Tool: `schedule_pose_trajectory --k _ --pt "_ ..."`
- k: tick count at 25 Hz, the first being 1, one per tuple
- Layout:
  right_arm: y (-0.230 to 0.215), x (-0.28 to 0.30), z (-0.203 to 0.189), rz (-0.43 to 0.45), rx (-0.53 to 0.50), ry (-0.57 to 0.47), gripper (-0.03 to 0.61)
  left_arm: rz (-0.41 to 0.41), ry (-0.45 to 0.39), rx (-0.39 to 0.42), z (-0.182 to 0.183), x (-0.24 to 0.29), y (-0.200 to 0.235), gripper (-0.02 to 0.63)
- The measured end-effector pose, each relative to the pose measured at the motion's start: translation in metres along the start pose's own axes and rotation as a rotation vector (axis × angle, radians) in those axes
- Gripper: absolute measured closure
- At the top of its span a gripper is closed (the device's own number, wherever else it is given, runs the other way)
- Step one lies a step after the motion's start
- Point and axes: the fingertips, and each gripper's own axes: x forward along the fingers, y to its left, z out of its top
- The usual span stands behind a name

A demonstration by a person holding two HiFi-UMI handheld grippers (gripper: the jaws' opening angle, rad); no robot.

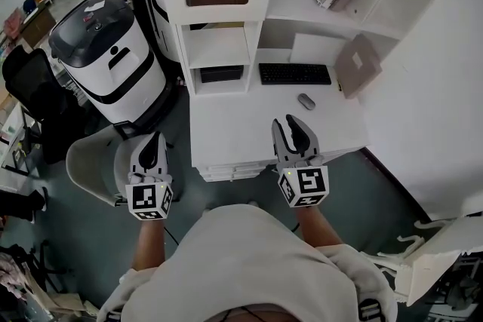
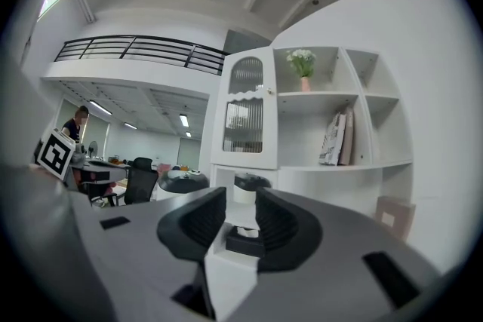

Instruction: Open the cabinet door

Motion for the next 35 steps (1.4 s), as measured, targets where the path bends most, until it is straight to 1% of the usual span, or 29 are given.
schedule_pose_trajectory --k 5,10,23,30,35 --pt "-0.005 -0.002 0.003 -0.003 0.01 -0.009 0.4 -0.003 0.004 0.001 0.0 0.002 -0.004 0.615" --pt "-0.006 -0.004 0.005 -0.003 0.024 -0.02 0.334 -0.006 0.007 -0.001 -0.002 0.003 -0.004 0.615" --pt "-0.012 0.003 0.014 -0.01 0.006 -0.031 0.328 -0.002 0.016 0.002 -0.007 0.004 -0.003 0.615" --pt "-0.022 0.02 0.045 -0.007 -0.042 -0.073 0.328 0.013 0.015 0.002 -0.006 -0.001 0.0 0.615" --pt "-0.029 0.033 0.065 0.0 -0.059 -0.092 0.33 0.026 0.017 0.0 -0.006 -0.006 0.001 0.615"
